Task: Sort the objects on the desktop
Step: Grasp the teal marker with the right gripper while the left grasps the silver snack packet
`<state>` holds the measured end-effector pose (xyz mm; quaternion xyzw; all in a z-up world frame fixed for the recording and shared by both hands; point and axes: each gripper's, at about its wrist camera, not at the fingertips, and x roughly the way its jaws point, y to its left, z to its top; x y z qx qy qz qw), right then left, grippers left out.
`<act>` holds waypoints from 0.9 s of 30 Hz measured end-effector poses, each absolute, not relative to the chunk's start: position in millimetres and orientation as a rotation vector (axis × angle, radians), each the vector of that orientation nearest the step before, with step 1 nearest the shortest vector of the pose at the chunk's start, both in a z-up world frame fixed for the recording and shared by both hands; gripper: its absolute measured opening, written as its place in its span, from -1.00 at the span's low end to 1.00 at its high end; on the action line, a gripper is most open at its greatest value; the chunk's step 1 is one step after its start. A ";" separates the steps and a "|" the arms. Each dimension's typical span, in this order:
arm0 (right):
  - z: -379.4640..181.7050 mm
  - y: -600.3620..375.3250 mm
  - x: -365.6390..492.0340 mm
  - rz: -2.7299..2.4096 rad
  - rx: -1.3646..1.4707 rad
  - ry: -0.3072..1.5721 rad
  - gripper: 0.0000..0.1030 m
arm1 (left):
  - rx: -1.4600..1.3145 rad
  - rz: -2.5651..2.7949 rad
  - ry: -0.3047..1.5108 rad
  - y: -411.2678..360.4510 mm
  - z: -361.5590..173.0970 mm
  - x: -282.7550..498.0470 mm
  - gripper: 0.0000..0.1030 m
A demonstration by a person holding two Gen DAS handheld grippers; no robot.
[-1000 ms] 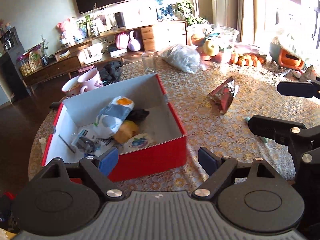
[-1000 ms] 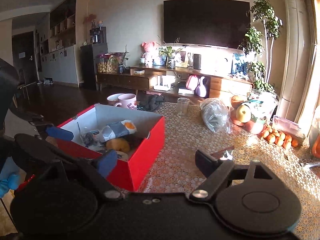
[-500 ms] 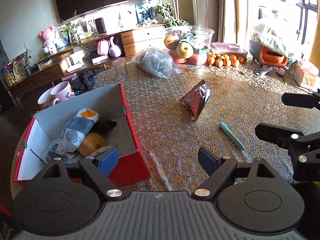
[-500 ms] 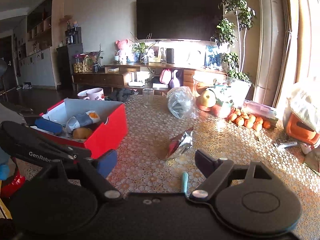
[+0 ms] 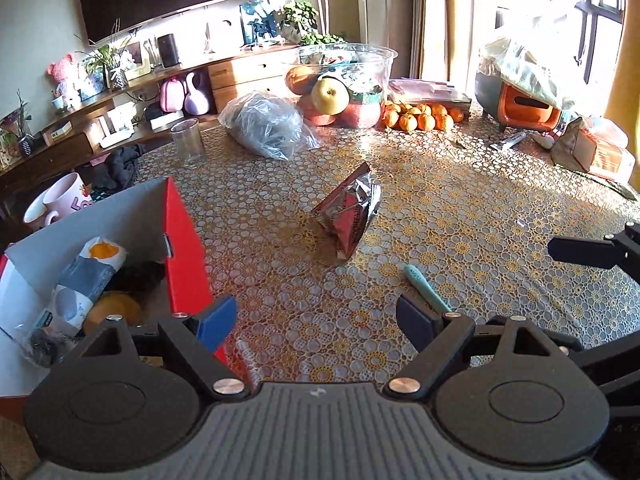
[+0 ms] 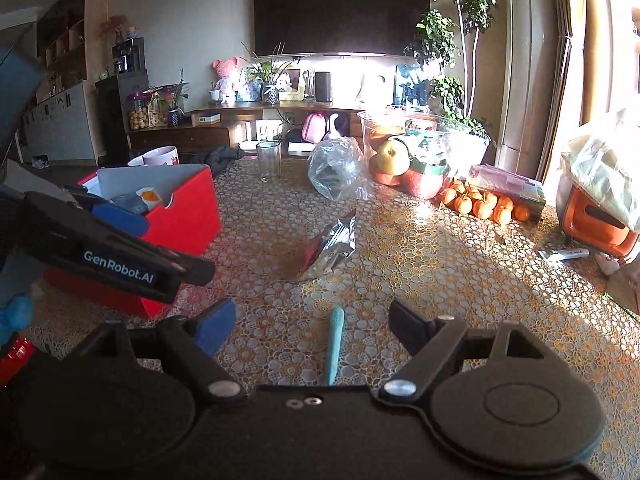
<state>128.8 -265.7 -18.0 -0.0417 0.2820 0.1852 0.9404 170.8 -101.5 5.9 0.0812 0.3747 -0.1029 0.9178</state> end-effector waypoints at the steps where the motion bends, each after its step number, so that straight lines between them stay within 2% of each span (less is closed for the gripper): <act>1: -20.7 -265.8 130.8 0.378 -0.090 0.578 0.64 | 0.160 -0.216 0.769 -103.3 3.8 174.2 0.68; 5: -31.8 -267.3 137.8 0.380 -0.085 0.596 0.63 | 0.145 -0.230 0.778 -109.5 -6.4 189.3 0.68; 7: -37.6 -268.3 142.2 0.384 -0.084 0.609 0.55 | 0.147 -0.235 0.789 -112.9 -12.4 196.7 0.68; 16: -63.5 -267.9 160.7 0.386 -0.076 0.665 0.53 | 0.119 -0.269 0.815 -123.6 -37.8 226.9 0.69; 17: -66.1 -267.6 162.8 0.383 -0.075 0.670 0.53 | 0.119 -0.272 0.813 -125.1 -40.6 229.6 0.70; 19: -71.2 -267.4 168.9 0.380 -0.071 0.681 0.52 | 0.118 -0.272 0.808 -127.0 -45.3 234.9 0.93; 20: -73.9 -267.1 172.0 0.379 -0.070 0.687 0.52 | 0.114 -0.269 0.801 -127.9 -47.1 237.4 0.98; 27: -93.5 -261.6 186.0 0.366 -0.075 0.718 0.40 | 0.088 -0.252 0.786 -131.6 -58.1 259.3 0.99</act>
